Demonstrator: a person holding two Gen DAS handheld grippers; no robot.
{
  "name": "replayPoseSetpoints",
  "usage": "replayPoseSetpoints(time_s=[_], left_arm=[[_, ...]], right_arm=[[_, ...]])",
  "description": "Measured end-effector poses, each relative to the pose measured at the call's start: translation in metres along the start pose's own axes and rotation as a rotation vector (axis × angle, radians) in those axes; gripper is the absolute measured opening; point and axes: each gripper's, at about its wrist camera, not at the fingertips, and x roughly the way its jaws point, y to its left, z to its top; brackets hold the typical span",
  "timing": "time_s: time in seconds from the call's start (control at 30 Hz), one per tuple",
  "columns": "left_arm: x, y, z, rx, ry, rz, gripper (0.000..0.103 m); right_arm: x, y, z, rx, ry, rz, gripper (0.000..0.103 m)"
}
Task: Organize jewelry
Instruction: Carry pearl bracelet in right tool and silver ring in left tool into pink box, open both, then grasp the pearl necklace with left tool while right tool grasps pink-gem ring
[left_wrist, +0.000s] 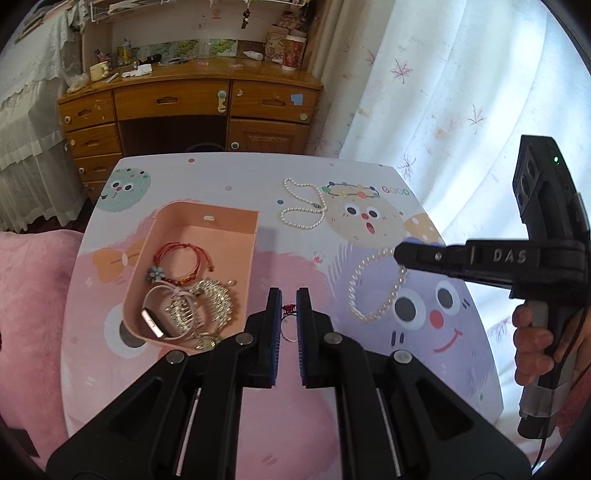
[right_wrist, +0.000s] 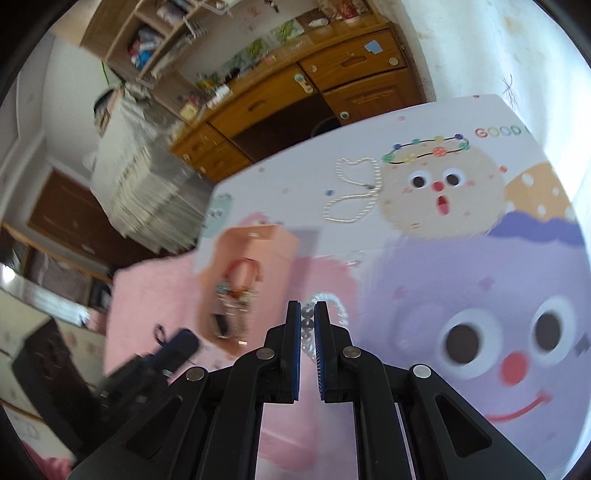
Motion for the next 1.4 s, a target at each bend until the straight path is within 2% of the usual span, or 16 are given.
replayPoseSetpoints(time_s=[0.17,0.4,0.53,0.7,0.93,1.0,1.03,1.1,1.17,1.4], left_arm=[[-0.019,0.03,-0.001,0.045,0.03,-0.05,0.006],[-0.029,0.077,0.018,0.13,0.02,-0.045,0.006],[-0.028,0.102,0.038,0.137,0.007,-0.064,0.006],[-0.026,0.114,0.063,0.19,-0.015,-0.054,0.006],[-0.021,0.12,0.091,0.19,-0.007,-0.124,0.006],[-0.012,0.12,0.095,0.195,0.044,-0.133,0.011],[-0.008,0.12,0.095,0.192,0.067,-0.118,0.016],[-0.005,0.121,0.095,0.185,0.084,-0.097,0.046],[-0.008,0.124,0.095,0.173,0.063,-0.098,0.057],[-0.001,0.123,0.098,0.181,0.111,-0.11,0.06]], right_arm=[[-0.009,0.041,-0.023,0.066,-0.09,0.102,0.006],[-0.009,0.1,-0.042,0.073,-0.197,0.147,0.006],[-0.002,0.13,-0.048,0.06,-0.24,0.152,0.006],[0.01,0.157,-0.048,0.04,-0.275,0.142,0.006],[0.029,0.173,-0.052,0.047,-0.275,0.087,0.007],[0.036,0.169,-0.054,0.067,-0.247,0.018,0.01],[0.039,0.166,-0.054,0.082,-0.227,-0.028,0.022],[0.042,0.16,-0.058,0.104,-0.208,-0.055,0.031],[0.039,0.157,-0.062,0.117,-0.215,-0.053,0.031],[0.03,0.129,-0.07,0.126,-0.203,-0.139,0.037]])
